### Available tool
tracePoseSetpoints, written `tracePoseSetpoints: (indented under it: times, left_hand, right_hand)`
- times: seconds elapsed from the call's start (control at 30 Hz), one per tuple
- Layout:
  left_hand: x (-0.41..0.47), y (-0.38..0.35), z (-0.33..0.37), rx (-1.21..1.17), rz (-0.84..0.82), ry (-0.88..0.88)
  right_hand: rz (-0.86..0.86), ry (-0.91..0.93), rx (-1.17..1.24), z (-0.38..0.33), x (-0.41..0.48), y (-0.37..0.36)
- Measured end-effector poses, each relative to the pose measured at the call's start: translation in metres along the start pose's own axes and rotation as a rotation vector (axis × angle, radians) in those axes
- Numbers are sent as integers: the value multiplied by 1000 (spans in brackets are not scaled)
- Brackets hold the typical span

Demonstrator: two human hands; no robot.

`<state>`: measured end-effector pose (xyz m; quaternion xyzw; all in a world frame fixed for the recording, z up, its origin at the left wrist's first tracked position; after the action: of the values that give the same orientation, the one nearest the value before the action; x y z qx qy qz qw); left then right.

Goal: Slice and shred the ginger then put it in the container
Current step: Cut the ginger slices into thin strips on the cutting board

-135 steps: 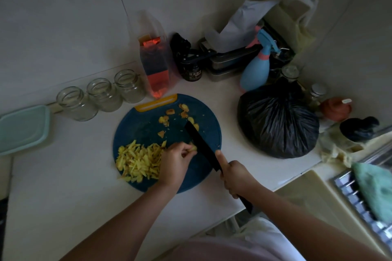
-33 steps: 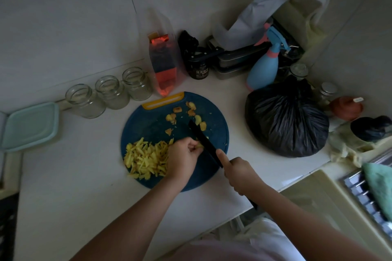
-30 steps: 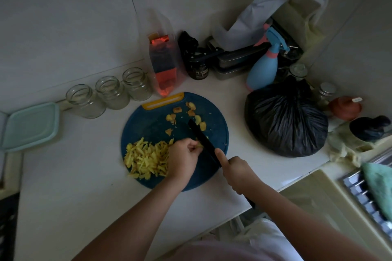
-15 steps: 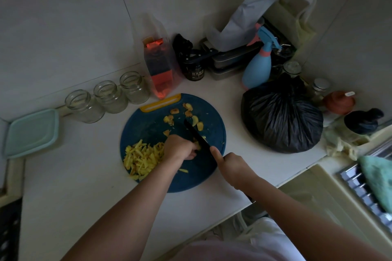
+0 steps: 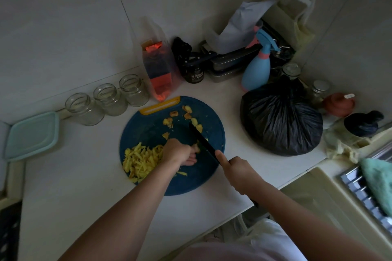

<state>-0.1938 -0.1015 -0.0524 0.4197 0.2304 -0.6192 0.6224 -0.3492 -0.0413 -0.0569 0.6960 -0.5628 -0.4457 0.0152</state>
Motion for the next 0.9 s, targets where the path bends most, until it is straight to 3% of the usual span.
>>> tracePoseSetpoints:
  times: [0.63,0.9]
  left_hand:
    - [8,0,0,98,66,-58]
    - [13,-1,0,134,-5,-28]
  right_hand:
    - [-133,-92,328,-4,-7,-10]
    - [-187,-106,284,-6,-4,-5]
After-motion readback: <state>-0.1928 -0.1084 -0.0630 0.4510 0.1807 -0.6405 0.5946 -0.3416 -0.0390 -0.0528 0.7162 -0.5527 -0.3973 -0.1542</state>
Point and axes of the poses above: each hand's wrist, its own x-axis towards the middle knuckle, its own y-axis out of the back of the hand, z = x × y, the point moved 4 cm from there along x, towards the middle knuckle, and after that the axes turned 3 degrees about y, right-handed, at the moved point
